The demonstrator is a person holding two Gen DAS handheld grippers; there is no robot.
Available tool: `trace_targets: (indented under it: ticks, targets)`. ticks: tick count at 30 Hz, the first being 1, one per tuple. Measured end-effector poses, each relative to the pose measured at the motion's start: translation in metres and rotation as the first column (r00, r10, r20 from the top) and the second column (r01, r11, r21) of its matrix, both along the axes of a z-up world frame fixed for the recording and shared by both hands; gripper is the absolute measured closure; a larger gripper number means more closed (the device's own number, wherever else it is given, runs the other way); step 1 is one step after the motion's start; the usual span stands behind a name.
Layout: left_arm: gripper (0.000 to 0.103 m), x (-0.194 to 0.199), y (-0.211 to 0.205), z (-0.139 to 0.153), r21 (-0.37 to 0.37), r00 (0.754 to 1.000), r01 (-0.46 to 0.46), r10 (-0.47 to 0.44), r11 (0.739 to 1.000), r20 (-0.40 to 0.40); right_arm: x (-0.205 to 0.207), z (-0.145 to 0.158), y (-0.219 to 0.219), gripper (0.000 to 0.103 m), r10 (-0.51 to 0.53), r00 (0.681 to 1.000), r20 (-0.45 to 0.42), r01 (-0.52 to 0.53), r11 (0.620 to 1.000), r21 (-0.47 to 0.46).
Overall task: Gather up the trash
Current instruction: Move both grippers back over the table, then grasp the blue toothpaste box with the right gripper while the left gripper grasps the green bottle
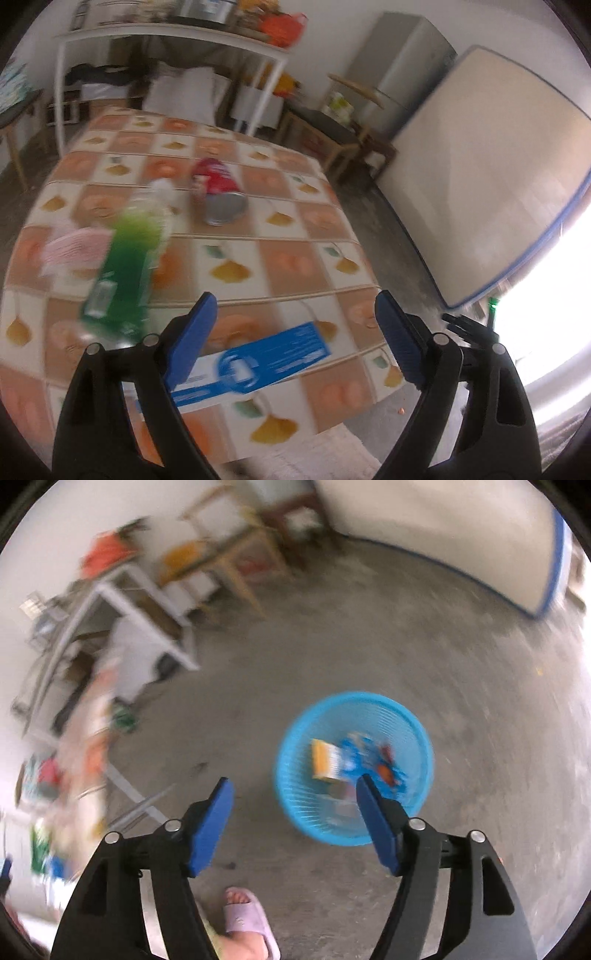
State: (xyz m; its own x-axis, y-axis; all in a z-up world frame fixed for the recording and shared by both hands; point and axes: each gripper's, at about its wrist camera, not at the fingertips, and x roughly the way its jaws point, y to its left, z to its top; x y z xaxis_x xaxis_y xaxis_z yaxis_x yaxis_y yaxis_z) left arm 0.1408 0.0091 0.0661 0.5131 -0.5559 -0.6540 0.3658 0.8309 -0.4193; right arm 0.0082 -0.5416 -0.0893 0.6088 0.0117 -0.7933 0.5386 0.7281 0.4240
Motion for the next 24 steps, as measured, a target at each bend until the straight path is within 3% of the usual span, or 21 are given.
trace_targets:
  ticks: [2, 6, 11, 12, 13, 15, 17, 21, 24]
  targets:
    - [0.02, -0.006, 0.019, -0.002, -0.02, 1.0, -0.028, 0.028, 0.999, -0.002, 0.003, 0.023, 0.024, 0.032, 0.074, 0.996, 0.044, -0.073, 0.997, -0.012]
    - [0.02, -0.017, 0.044, -0.012, -0.05, 0.997, -0.076, 0.076, 0.996, -0.021, 0.031, 0.069, 0.085, 0.029, 0.26, 0.959, 0.115, -0.256, 0.966, -0.047]
    - [0.02, -0.032, 0.082, -0.026, -0.047, 0.99, -0.139, 0.138, 0.989, -0.023, 0.079, 0.107, 0.186, 0.027, 0.536, 0.832, 0.14, -0.523, 0.844, -0.121]
    - [0.02, -0.036, 0.092, -0.028, -0.047, 0.988, -0.156, 0.156, 0.987, -0.017, 0.086, 0.111, 0.21, 0.024, 0.598, 0.791, 0.134, -0.581, 0.801, -0.146]
    - [0.02, -0.039, 0.099, -0.031, -0.049, 0.986, -0.169, 0.168, 0.984, -0.015, 0.097, 0.117, 0.242, 0.02, 0.681, 0.723, 0.118, -0.659, 0.731, -0.179]
    - [0.02, -0.044, 0.116, -0.038, -0.06, 0.979, -0.204, 0.203, 0.977, -0.019, 0.106, 0.119, 0.283, 0.019, 0.766, 0.638, 0.077, -0.74, 0.637, -0.214]
    - [0.019, -0.046, 0.13, -0.047, -0.073, 0.972, -0.235, 0.233, 0.969, -0.036, 0.114, 0.117, 0.333, 0.019, 0.853, 0.521, 0.033, -0.827, 0.514, -0.227]
    - [0.019, -0.046, 0.147, -0.068, -0.095, 0.963, -0.263, 0.256, 0.96, -0.08, 0.125, 0.109, 0.423, 0.018, 0.949, 0.296, -0.108, -0.909, 0.245, -0.336]
    - [0.019, -0.042, 0.153, -0.078, -0.103, 0.961, -0.27, 0.262, 0.957, -0.088, 0.134, 0.099, 0.469, 0.016, 0.957, 0.174, -0.231, -0.919, 0.074, -0.386]
